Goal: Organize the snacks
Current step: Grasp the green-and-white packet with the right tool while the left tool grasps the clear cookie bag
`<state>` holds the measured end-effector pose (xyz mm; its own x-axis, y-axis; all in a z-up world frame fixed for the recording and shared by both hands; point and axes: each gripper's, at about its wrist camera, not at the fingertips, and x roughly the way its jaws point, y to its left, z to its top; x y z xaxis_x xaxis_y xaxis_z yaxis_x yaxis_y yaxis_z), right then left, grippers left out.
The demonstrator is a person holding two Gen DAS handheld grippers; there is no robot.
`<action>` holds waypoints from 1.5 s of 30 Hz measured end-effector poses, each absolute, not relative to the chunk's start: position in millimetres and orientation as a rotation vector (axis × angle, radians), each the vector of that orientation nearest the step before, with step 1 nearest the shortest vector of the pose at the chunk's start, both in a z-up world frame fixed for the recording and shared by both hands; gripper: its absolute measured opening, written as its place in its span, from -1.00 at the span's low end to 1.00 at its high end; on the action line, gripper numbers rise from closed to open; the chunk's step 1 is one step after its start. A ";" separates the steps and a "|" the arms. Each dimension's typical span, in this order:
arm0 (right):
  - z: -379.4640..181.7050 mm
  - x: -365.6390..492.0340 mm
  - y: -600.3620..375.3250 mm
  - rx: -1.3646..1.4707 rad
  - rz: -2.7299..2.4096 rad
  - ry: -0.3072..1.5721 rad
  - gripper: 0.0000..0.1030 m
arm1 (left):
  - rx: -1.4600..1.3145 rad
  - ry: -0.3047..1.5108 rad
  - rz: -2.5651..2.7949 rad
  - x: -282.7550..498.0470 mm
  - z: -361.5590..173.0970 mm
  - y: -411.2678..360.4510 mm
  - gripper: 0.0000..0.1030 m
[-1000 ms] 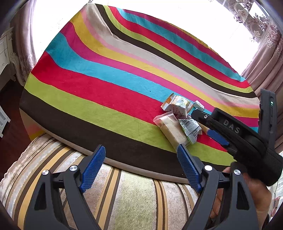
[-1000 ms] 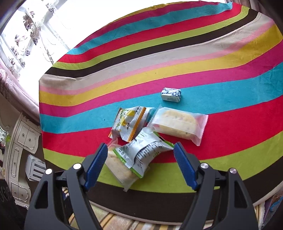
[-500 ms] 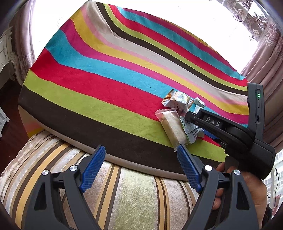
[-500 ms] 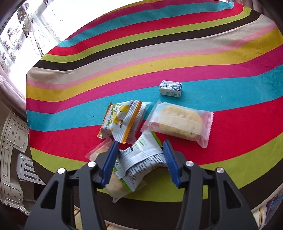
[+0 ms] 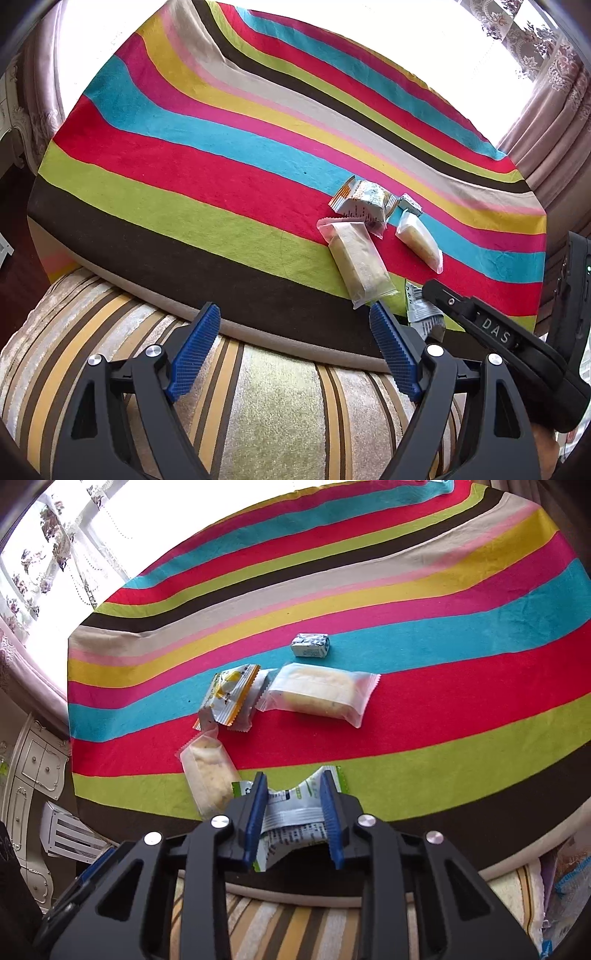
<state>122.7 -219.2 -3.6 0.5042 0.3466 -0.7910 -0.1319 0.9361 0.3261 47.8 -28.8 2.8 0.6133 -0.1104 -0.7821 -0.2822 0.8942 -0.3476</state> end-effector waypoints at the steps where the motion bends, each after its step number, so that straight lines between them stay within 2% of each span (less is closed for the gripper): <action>1: -3.9 121.9 -221.4 0.243 0.292 1.005 -0.42 | -0.472 0.916 0.102 48.2 2.2 -29.0 0.55; 2: -4.6 122.1 -223.2 0.250 0.281 1.009 -0.37 | -0.474 0.917 0.100 48.5 1.6 -28.7 0.55; 4: -8.1 122.4 -227.9 0.256 0.255 1.024 -0.14 | -0.482 0.917 0.098 48.2 1.0 -27.5 0.55; 6: -10.0 120.0 -230.6 0.250 0.247 1.042 0.17 | -0.488 0.915 0.094 48.2 0.3 -25.7 0.55; 8: -10.7 115.6 -229.5 0.228 0.255 1.048 0.34 | -0.491 0.916 0.092 48.4 -0.2 -24.4 0.55; 9: -11.5 114.0 -228.6 0.216 0.266 1.055 0.40 | -0.491 0.917 0.091 48.7 -0.4 -24.5 0.55; 15: -16.3 112.2 -217.0 0.121 0.266 1.088 0.43 | -0.491 0.913 0.088 47.1 -0.5 -23.5 0.55; 17: -16.5 111.5 -208.0 0.052 0.253 1.090 0.42 | -0.493 0.914 0.089 47.4 -1.1 -23.3 0.55; 21: -15.8 109.4 -202.7 -0.001 0.241 1.081 -0.02 | -0.483 0.919 0.091 49.2 -1.6 -24.8 0.55; 23: -15.1 108.5 -206.8 0.009 0.244 1.079 -0.13 | -0.473 0.924 0.093 50.9 -1.7 -27.0 0.55; 41: 5.4 69.0 -260.3 0.006 0.178 0.997 -0.17 | -0.374 1.010 0.099 121.4 -7.8 -80.5 0.53; 45: 6.9 61.2 -273.2 0.019 0.171 0.990 -0.17 | -0.272 1.067 0.150 137.8 -15.6 -95.7 0.40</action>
<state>61.2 -273.2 6.9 0.5359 0.1524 -0.8304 -0.1355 0.9863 0.0936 137.8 -95.7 -15.6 0.4767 -0.0101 -0.8790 -0.2516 0.9566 -0.1474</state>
